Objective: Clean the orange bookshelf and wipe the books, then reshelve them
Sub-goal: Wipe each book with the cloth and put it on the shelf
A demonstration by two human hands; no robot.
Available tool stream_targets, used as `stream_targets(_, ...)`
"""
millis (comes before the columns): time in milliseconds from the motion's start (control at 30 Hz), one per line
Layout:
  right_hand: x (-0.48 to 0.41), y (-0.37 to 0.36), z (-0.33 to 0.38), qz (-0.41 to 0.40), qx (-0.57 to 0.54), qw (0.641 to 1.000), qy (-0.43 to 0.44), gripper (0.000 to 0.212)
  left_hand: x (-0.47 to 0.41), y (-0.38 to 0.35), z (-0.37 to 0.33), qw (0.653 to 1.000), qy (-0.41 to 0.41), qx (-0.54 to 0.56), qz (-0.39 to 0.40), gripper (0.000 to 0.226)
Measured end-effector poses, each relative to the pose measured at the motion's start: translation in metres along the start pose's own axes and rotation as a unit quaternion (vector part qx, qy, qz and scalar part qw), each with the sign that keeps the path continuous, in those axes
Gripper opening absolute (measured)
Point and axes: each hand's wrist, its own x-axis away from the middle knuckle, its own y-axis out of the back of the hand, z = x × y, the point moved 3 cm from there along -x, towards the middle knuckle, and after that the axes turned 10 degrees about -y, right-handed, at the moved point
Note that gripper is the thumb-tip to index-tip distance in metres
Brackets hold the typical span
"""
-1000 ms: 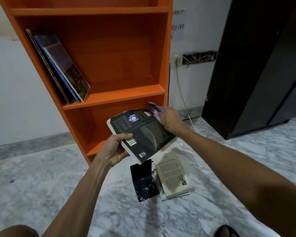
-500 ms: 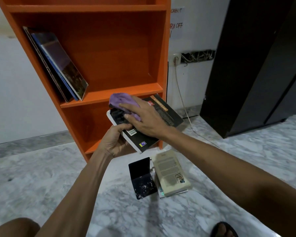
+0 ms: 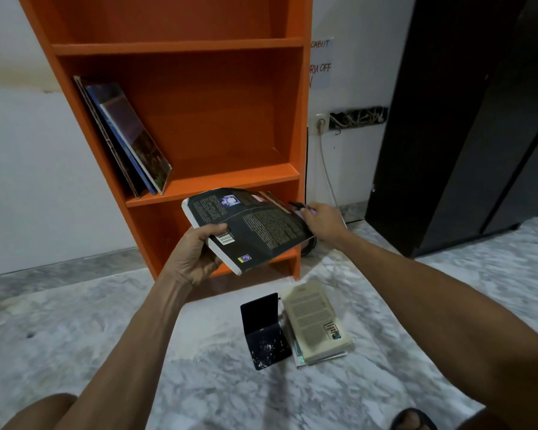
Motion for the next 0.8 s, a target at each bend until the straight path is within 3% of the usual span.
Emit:
stream_targets(100,-0.003,0.004,-0.028,-0.035,-0.018,0.993,-0.109,0.022,-0.001,0.005,-0.007,0.999,-0.007,0.049,-0.019,0.027)
stream_targets(167,-0.001,0.001,-0.035,0.012,-0.147,0.976,-0.161,0.029,-0.007,0.007,-0.014,0.995,-0.014,0.097,-0.033,0.033)
stream_targets(233,0.006,-0.011,-0.019,0.175,-0.367,0.894,-0.189,0.049,-0.019,0.004,-0.022,0.991,-0.022,0.126,-0.043,0.034)
stream_targets(300,0.012,-0.016,0.016,0.299,-0.484,0.809,-0.152,0.063,-0.035,-0.002,-0.032,0.990,-0.025,0.135,-0.045,0.031)
stream_targets(367,0.013,-0.013,0.057,0.322,-0.507,0.792,-0.111,0.067,-0.049,-0.009,-0.040,0.990,-0.025,0.132,-0.045,0.032)
stream_targets(433,0.011,-0.007,0.093,0.314,-0.532,0.779,-0.108,0.053,-0.062,-0.017,-0.046,0.993,-0.025,0.107,-0.043,0.027)
stream_targets(600,-0.009,-0.003,0.160,0.310,-0.537,0.777,-0.113,0.018,-0.101,-0.011,-0.069,0.995,-0.018,0.016,-0.092,0.037)
stream_targets(800,-0.052,-0.040,0.225,0.161,-0.456,0.874,-0.050,0.004,-0.148,0.030,-0.101,0.971,-0.014,-0.177,-0.163,0.044)
